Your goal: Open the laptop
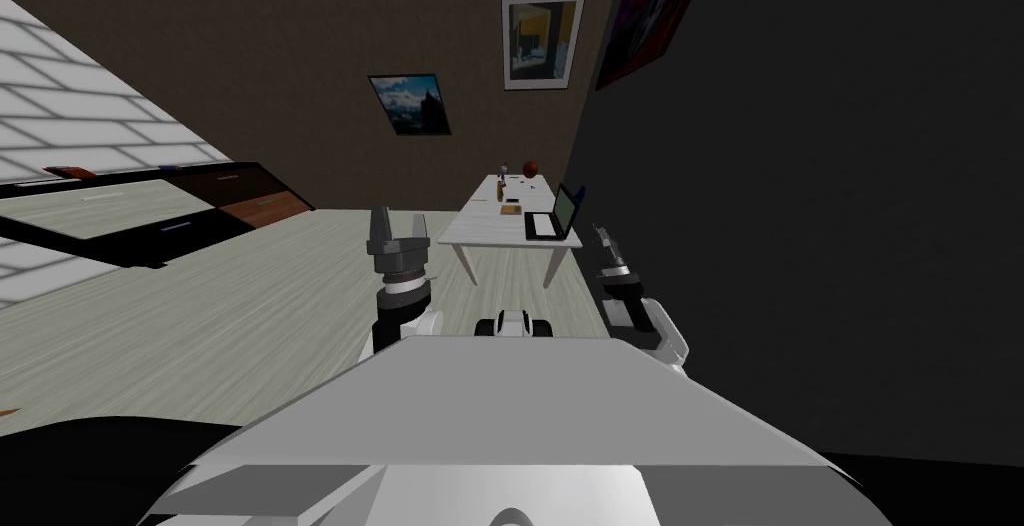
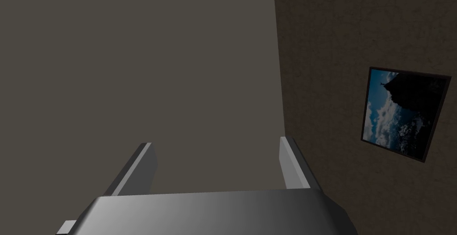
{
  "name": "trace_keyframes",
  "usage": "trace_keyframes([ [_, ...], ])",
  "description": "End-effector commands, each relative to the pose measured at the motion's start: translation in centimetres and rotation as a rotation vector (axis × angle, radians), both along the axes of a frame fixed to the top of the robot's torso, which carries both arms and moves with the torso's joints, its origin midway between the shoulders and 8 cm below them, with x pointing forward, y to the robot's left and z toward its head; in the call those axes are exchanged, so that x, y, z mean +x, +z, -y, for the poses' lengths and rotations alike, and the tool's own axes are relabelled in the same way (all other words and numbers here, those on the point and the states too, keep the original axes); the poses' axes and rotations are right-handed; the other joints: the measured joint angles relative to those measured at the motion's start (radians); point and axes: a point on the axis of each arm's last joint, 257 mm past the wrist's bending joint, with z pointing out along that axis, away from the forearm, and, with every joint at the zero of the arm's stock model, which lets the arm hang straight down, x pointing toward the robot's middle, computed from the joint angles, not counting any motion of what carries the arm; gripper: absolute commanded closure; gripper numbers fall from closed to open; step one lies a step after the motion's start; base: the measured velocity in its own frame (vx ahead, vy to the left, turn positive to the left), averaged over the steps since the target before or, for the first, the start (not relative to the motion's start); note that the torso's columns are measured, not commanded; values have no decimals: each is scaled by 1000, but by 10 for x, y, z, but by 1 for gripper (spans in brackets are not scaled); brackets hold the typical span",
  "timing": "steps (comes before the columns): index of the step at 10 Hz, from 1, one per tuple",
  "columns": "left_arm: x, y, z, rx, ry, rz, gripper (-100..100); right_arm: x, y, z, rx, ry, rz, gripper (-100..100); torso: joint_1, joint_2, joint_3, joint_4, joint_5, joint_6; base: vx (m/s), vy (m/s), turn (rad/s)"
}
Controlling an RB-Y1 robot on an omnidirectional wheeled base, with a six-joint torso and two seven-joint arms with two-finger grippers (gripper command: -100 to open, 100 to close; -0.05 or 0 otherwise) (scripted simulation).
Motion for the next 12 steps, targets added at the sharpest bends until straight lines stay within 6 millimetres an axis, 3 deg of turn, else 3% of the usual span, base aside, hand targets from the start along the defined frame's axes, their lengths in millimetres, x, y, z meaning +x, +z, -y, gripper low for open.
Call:
trace_keyframes([
  [1, 0, 0, 0, 0, 0, 0, 0, 19, -18, 9, -142, -52, -41, -100, 0, 0, 0, 0, 0, 0, 19, 60, 43],
  [7, 0, 0, 0, 0, 0, 0, 0, 69, -67, 56, -559, -211, -154, -100, 1, 0, 0, 0, 0, 0, 30, 79, 45],
  [10, 0, 0, 0, 0, 0, 0, 0, 83, -80, 80, -708, -268, -191, -100, 1, 0, 0, 0, 0, 0, 27, 73, 30],
  [12, 0, 0, 0, 0, 0, 0, 0, 96, -89, 107, -849, -326, -226, -100, -1, 0, 0, 0, 0, 0, 20, 46, 36],
])
